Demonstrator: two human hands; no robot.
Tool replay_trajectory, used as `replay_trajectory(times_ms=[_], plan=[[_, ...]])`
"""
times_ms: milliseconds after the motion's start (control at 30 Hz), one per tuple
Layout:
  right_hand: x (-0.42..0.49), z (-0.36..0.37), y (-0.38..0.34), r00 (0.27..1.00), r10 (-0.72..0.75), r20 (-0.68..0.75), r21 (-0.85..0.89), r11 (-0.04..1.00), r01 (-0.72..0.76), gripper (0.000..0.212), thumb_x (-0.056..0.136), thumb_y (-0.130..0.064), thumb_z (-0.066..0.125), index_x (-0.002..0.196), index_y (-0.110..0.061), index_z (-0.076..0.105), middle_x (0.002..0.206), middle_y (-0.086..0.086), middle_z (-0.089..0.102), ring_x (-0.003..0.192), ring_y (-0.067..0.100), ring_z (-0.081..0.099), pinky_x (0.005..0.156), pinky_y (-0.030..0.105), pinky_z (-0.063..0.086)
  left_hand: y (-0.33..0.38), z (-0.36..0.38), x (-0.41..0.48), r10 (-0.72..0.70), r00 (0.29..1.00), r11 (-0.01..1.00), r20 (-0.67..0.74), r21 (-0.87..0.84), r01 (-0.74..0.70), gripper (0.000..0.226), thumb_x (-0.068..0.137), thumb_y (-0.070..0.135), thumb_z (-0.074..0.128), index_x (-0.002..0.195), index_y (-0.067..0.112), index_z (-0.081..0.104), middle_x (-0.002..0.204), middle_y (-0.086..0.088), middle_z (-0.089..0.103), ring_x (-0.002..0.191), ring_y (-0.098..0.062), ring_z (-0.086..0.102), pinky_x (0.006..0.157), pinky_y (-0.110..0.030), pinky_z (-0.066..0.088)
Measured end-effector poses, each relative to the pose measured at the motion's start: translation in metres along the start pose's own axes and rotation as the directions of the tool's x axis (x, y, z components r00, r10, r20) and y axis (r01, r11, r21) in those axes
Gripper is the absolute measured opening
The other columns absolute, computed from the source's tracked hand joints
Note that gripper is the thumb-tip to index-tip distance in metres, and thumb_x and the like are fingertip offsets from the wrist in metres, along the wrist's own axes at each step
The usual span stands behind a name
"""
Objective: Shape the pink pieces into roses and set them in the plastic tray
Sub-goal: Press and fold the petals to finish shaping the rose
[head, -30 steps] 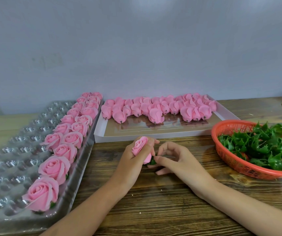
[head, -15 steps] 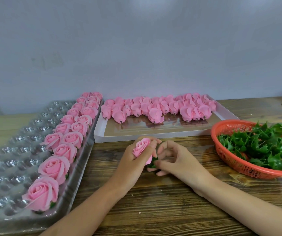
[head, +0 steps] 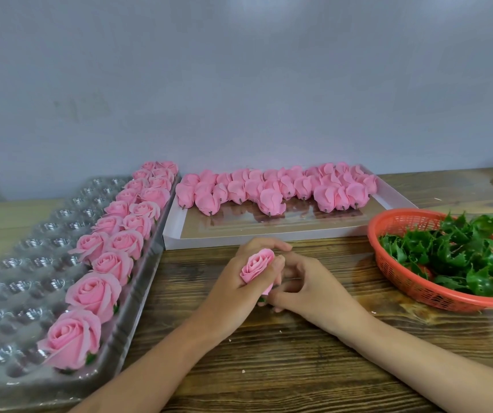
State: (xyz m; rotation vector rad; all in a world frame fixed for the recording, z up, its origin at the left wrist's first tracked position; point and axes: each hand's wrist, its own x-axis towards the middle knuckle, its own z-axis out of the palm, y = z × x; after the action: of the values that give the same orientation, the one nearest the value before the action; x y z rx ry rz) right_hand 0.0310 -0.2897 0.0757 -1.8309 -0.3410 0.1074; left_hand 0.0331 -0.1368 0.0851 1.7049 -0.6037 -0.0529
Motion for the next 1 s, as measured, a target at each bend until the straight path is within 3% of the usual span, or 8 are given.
replay_trajectory(times_ms=[167, 433, 500, 600, 733, 867, 1000], plan=[[-0.0007, -0.0041, -0.0010, 0.997, 0.078, 0.021, 0.187, 0.979, -0.080, 0.015, 0.082, 0.008, 0.070, 0.092, -0.001, 0.062, 0.073, 0.000, 0.070, 0.066, 0.009, 0.066, 0.067, 0.024, 0.058, -0.0046, -0.0001, 0.0019, 0.020, 0.996, 0.998, -0.082, 0.063, -0.015, 0.015, 0.087, 0.051, 0.049, 0.077, 0.045, 0.059, 0.109, 0.001, 0.063, 0.095, -0.012, 0.060, 0.080, -0.013, 0.042], [0.0013, -0.0090, -0.0042, 0.983, 0.172, 0.066, 0.295, 0.938, -0.184, 0.016, 0.089, 0.005, 0.062, 0.104, -0.001, 0.066, 0.089, 0.012, 0.073, 0.092, 0.020, 0.073, 0.071, 0.022, 0.057, -0.0058, -0.0022, 0.0027, 0.030, 0.995, 0.994, -0.093, 0.106, -0.020, 0.015, 0.091, 0.044, 0.049, 0.086, 0.036, 0.061, 0.106, 0.008, 0.063, 0.106, -0.007, 0.058, 0.086, -0.014, 0.043], [0.0014, -0.0090, -0.0054, 0.980, 0.183, 0.073, 0.301, 0.933, -0.196, 0.016, 0.091, 0.006, 0.060, 0.105, 0.003, 0.066, 0.095, 0.019, 0.072, 0.098, 0.026, 0.073, 0.072, 0.020, 0.058, -0.0058, -0.0024, 0.0031, 0.037, 0.995, 0.993, -0.095, 0.112, -0.026, 0.024, 0.092, 0.041, 0.048, 0.091, 0.026, 0.068, 0.110, 0.015, 0.062, 0.111, -0.006, 0.056, 0.093, -0.019, 0.042], [0.0018, -0.0079, -0.0056, 0.980, 0.190, 0.066, 0.299, 0.933, -0.200, 0.024, 0.091, 0.006, 0.059, 0.115, 0.007, 0.064, 0.099, 0.022, 0.071, 0.096, 0.027, 0.073, 0.070, 0.020, 0.058, -0.0044, -0.0021, 0.0027, 0.048, 0.994, 0.990, -0.096, 0.138, -0.035, 0.027, 0.094, 0.035, 0.046, 0.104, 0.027, 0.070, 0.118, 0.017, 0.060, 0.120, -0.007, 0.052, 0.102, -0.030, 0.038], [0.0007, -0.0066, -0.0068, 0.982, 0.179, 0.060, 0.272, 0.944, -0.188, 0.023, 0.090, 0.005, 0.061, 0.112, 0.002, 0.066, 0.092, 0.014, 0.074, 0.093, 0.023, 0.074, 0.068, 0.019, 0.058, -0.0024, -0.0015, 0.0021, 0.039, 0.993, 0.986, -0.111, 0.168, -0.020, 0.026, 0.098, 0.031, 0.046, 0.102, 0.024, 0.071, 0.113, 0.018, 0.063, 0.114, -0.002, 0.054, 0.098, -0.023, 0.040], [-0.0013, -0.0029, -0.0065, 0.989, 0.147, 0.021, 0.219, 0.964, -0.148, 0.020, 0.089, 0.006, 0.060, 0.102, -0.006, 0.069, 0.086, 0.011, 0.075, 0.087, 0.017, 0.075, 0.062, 0.017, 0.054, -0.0032, -0.0009, 0.0029, 0.053, 0.988, 0.978, -0.144, 0.210, -0.022, 0.022, 0.097, 0.013, 0.048, 0.093, 0.014, 0.070, 0.105, 0.013, 0.068, 0.103, -0.003, 0.061, 0.089, -0.020, 0.045], [-0.0012, -0.0013, -0.0057, 0.991, 0.136, 0.001, 0.194, 0.972, -0.134, 0.022, 0.088, 0.008, 0.060, 0.106, -0.002, 0.069, 0.089, 0.013, 0.076, 0.082, 0.015, 0.075, 0.061, 0.017, 0.054, -0.0038, -0.0013, 0.0021, 0.041, 0.988, 0.981, -0.150, 0.196, -0.011, 0.025, 0.097, 0.008, 0.047, 0.097, 0.012, 0.072, 0.105, 0.011, 0.070, 0.102, 0.000, 0.062, 0.085, -0.011, 0.044]])
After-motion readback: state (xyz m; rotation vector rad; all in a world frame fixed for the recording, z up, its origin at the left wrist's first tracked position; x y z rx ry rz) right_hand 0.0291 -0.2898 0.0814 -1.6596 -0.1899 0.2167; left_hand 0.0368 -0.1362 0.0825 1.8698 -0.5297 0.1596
